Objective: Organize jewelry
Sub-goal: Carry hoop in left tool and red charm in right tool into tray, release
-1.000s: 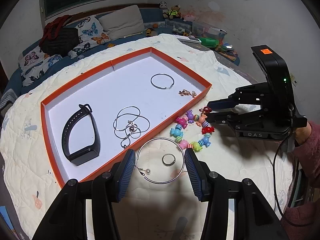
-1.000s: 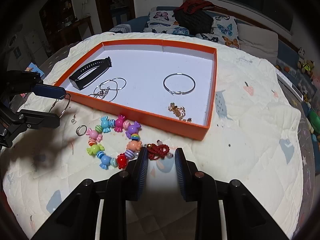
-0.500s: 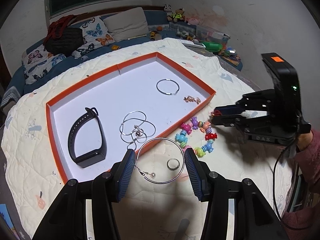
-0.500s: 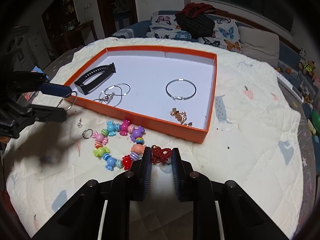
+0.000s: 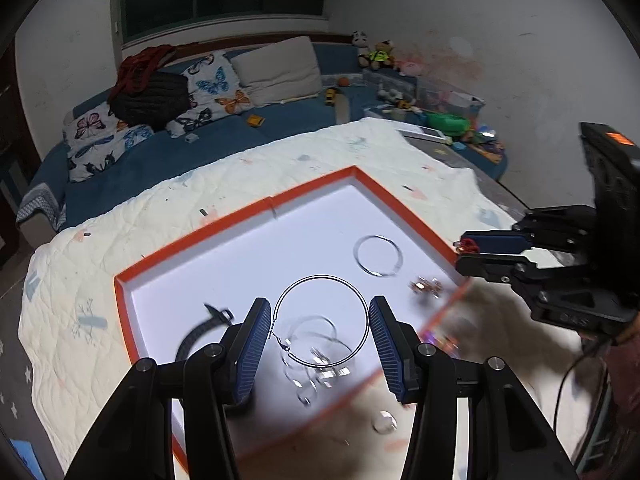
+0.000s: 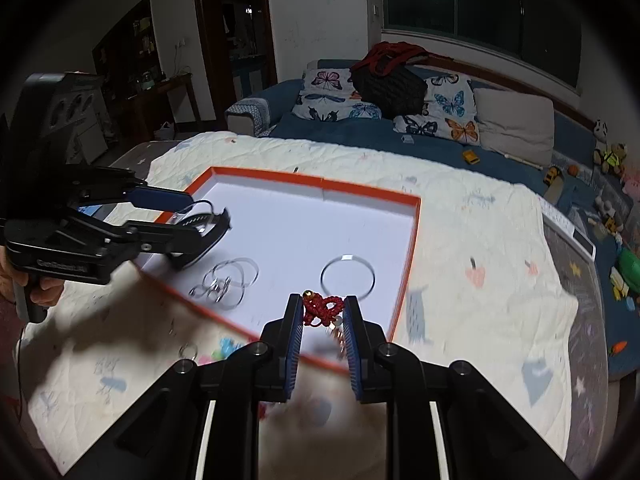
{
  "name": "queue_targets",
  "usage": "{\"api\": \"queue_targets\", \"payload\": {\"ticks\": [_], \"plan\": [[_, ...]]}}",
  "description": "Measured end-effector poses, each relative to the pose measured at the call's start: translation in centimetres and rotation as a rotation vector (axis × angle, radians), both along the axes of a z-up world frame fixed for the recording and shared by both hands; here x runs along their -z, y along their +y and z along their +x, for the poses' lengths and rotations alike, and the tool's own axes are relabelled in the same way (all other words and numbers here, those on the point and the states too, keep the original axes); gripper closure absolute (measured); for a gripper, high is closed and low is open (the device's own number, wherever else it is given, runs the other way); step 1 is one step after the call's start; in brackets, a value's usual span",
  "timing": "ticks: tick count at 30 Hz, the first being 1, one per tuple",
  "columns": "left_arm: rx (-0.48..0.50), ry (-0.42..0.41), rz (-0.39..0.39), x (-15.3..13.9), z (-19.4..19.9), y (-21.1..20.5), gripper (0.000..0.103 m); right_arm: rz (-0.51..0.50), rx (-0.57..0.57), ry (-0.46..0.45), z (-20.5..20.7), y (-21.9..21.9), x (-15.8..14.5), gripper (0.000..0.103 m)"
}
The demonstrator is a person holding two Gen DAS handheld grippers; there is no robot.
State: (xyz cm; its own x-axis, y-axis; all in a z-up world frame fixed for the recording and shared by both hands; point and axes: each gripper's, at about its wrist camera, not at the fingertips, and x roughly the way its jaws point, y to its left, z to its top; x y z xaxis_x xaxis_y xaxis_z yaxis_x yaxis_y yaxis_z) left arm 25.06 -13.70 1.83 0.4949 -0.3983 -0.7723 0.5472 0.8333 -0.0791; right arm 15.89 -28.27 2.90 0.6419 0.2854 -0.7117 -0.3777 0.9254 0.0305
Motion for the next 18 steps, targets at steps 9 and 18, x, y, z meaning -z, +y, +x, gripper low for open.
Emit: {"api": "queue_targets", "payload": {"ticks": [9, 18], "plan": [[-0.044, 0.074, 0.024, 3.8, 4.8, -1.0, 0.049, -0.035, 0.022, 0.056, 2.0, 0.3, 2.3, 0.080], [-0.063, 0.125, 0.046, 6.8, 7.5, -1.8, 0.049, -0.090, 0.025, 0.077, 2.4, 0.6, 3.4, 0.080]]}}
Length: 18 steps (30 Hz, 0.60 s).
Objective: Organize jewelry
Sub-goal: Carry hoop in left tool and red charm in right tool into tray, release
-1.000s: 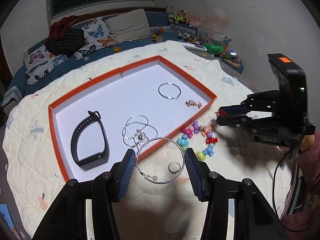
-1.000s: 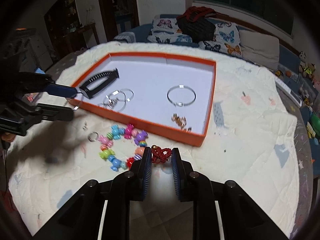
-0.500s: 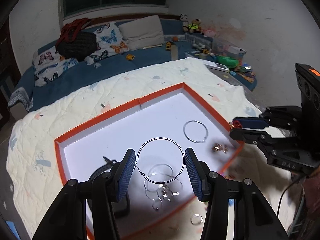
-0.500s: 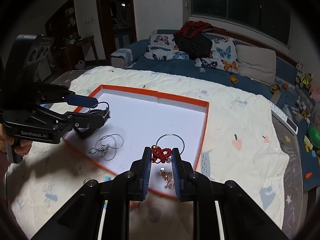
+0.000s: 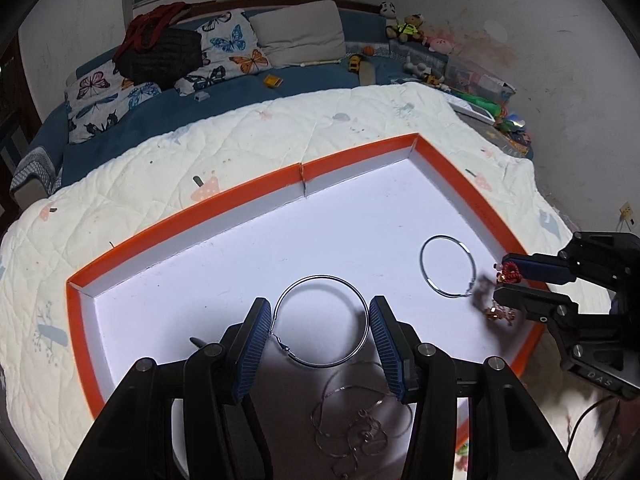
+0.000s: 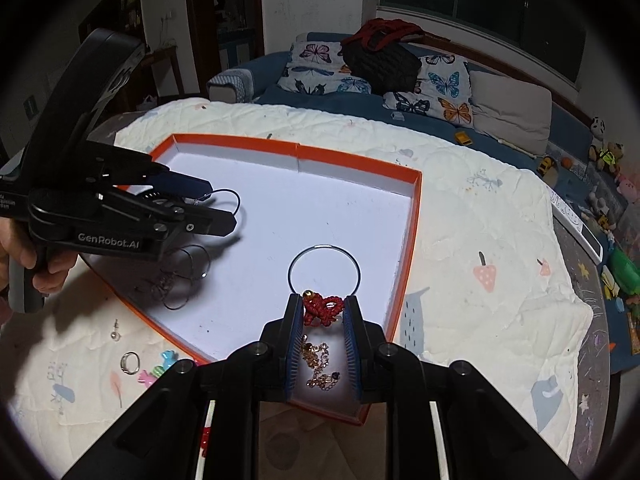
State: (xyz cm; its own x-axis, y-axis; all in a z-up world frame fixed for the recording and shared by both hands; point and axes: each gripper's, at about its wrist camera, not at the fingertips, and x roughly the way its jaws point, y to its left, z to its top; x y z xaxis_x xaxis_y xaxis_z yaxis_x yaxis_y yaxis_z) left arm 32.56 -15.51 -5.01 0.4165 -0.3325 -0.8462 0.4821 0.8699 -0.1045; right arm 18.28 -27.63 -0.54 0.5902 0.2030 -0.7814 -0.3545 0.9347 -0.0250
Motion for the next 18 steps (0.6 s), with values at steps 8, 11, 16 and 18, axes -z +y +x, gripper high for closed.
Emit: {"api": "queue_targets", "payload": {"ticks": [8, 11, 16, 18], "plan": [[-0.007, 0.007, 0.005, 0.55, 0.64, -0.15, 0.049, -0.007, 0.008, 0.016, 0.21, -0.09, 0.47, 0.080], [-0.007, 0.005, 0.005, 0.57, 0.62, -0.31, 0.049, 0.005, 0.012, 0.018, 0.16, -0.21, 0.39, 0.080], [-0.008, 0.007, 0.000, 0.52, 0.56, -0.31, 0.048, 0.009, 0.025, 0.014, 0.19, -0.41, 0.22, 0.072], [-0.008, 0.009, -0.004, 0.43, 0.53, -0.32, 0.048, 0.019, 0.026, 0.010, -0.01, -0.52, 0.01, 0.063]]}}
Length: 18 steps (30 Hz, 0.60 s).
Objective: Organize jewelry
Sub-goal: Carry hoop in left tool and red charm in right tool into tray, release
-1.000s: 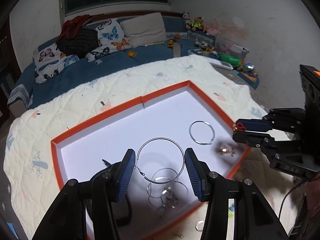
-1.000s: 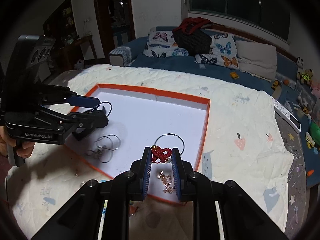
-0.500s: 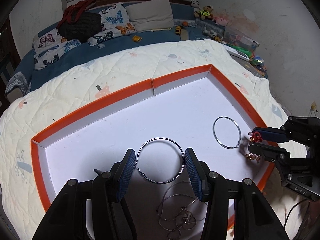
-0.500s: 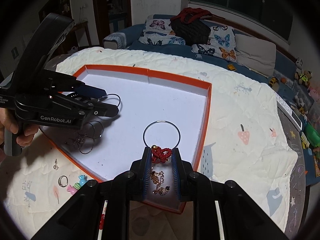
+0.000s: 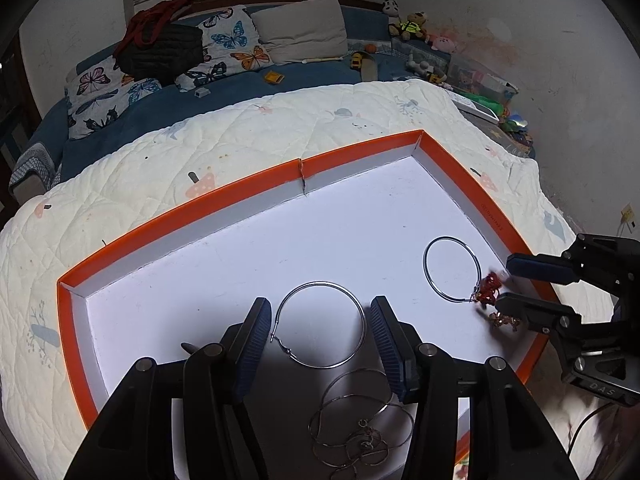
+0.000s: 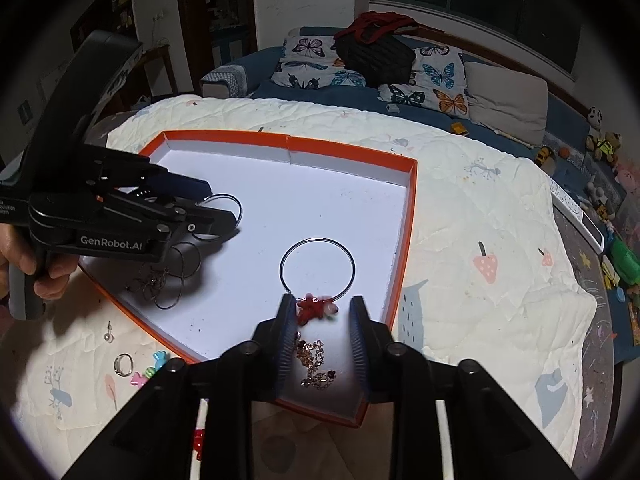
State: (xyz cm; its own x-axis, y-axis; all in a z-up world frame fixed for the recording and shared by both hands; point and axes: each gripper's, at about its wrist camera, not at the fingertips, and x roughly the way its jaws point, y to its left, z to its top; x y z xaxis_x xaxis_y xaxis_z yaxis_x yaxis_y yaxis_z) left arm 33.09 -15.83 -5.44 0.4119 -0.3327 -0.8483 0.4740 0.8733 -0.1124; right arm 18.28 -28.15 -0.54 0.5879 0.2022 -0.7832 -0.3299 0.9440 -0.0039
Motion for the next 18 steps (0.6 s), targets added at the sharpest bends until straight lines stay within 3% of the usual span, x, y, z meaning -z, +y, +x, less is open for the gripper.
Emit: {"api": "queue_targets", "payload": {"ticks": [1, 7, 18], "plan": [[-0.002, 0.001, -0.002, 0.0, 0.0, 0.0, 0.048, 0.000, 0.001, -0.003, -0.1, 0.0, -0.1, 0.056], [-0.010, -0.012, -0.012, -1.6, -1.7, 0.6, 0.048, 0.010, -0.010, -0.029, -2.0, 0.1, -1.6, 0.053], [0.003, -0.067, 0.000, -5.4, -9.7, 2.2, 0.046, 0.083, -0.076, 0.010, -7.0, 0.9, -1.3, 0.033]]}}
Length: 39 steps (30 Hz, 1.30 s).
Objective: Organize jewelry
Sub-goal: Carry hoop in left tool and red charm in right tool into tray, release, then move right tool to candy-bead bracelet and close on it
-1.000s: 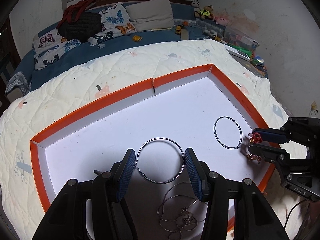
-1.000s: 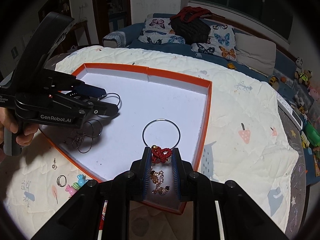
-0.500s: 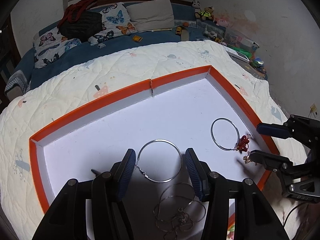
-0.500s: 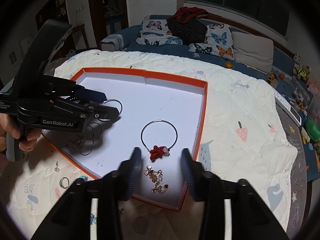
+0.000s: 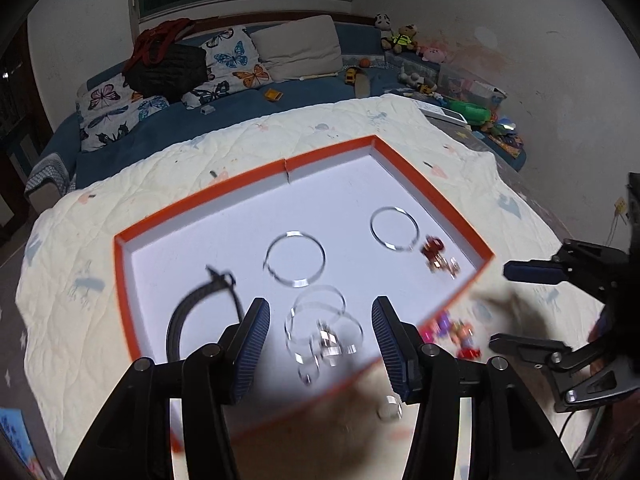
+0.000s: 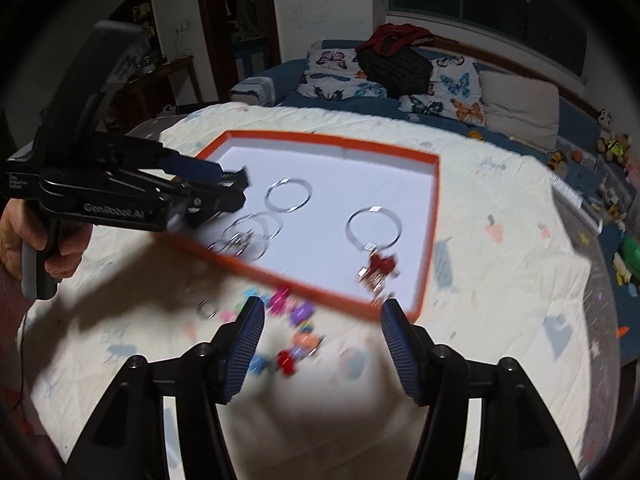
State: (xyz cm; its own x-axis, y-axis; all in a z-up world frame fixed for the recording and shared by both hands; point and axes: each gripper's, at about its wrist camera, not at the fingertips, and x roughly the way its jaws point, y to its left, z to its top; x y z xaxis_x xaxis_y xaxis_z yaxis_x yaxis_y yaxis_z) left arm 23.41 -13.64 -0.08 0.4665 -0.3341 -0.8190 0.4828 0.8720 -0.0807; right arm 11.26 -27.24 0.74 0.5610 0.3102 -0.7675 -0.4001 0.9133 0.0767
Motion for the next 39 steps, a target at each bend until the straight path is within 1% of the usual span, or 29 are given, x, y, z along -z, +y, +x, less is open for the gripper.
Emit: {"api": "queue_targets", "payload": {"ticks": [1, 5, 9, 12, 18, 26, 31, 35, 39], "plan": [[0.000, 0.003, -0.001, -0.1, -0.8, 0.2, 0.046, 0.002, -0.005, 0.009, -0.3, 0.1, 0.3, 0.031], [0.016, 0.000, 0.005, 0.0, -4.2, 0.9, 0.046, -0.003, -0.025, 0.045, -0.7, 0.6, 1.6, 0.031], [0.055, -0.007, 0.029, 0.8, -7.7, 1.3, 0.046, -0.002, -0.043, 0.076, -0.6, 1.0, 2.6, 0.030], [0.068, -0.001, 0.036, 1.5, -8.8, 1.7, 0.046, -0.001, -0.045, 0.089, -0.7, 1.0, 3.0, 0.030], [0.034, 0.007, 0.045, 1.6, -10.1, 4.2, 0.046, -0.006, -0.064, 0.102, -0.9, 0.6, 3.3, 0.028], [-0.049, -0.002, 0.008, 0.9, -11.6, 8.2, 0.046, 0.015, -0.038, 0.100, -1.6, -1.1, 3.3, 0.028], [-0.092, 0.015, -0.022, 1.3, -12.4, 9.6, 0.046, 0.025, -0.015, 0.098, -2.4, -2.2, 3.4, 0.028], [-0.125, 0.035, -0.061, 1.9, -12.7, 10.4, 0.046, 0.028, -0.003, 0.092, -2.9, -2.8, 3.4, 0.028], [-0.131, 0.044, -0.063, 2.4, -12.8, 10.3, 0.046, 0.028, -0.005, 0.095, -2.7, -2.7, 3.3, 0.028]]}}
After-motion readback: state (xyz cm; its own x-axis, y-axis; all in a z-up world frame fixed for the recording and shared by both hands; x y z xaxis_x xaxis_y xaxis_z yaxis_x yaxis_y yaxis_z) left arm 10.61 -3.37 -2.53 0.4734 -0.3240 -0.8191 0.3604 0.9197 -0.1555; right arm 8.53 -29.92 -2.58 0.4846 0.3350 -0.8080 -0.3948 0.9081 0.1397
